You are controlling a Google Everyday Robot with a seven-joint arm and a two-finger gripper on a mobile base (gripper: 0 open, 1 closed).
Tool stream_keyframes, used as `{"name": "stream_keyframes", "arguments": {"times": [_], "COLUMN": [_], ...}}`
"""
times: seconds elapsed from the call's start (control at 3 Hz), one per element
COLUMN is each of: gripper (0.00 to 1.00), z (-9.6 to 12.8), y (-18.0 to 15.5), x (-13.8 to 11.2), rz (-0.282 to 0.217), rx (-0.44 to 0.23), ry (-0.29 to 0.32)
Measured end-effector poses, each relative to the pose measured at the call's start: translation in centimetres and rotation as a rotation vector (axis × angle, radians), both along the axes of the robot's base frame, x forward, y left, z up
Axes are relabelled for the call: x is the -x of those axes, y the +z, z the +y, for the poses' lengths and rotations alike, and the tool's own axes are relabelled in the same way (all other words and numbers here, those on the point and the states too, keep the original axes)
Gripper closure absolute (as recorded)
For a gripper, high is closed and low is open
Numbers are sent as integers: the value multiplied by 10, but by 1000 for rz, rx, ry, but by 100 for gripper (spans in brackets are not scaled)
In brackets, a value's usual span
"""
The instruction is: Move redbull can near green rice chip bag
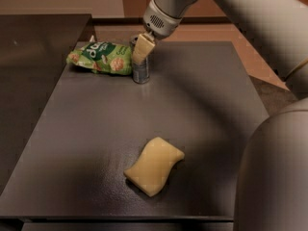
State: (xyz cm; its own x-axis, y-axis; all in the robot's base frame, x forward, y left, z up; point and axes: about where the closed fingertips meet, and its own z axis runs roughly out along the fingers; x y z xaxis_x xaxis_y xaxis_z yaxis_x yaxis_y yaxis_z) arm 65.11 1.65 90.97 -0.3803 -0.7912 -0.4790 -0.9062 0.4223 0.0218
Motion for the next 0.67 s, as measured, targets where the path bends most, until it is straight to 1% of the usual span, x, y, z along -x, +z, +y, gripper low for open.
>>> {"name": "stream_keyframes", "arguments": {"times": [0.33, 0.67], "gripper": [0, 0], "z": [2, 2], "y": [-2, -2], "x": [0, 0], "rz": [2, 2], "rx": [0, 0], "ry": [2, 2]}}
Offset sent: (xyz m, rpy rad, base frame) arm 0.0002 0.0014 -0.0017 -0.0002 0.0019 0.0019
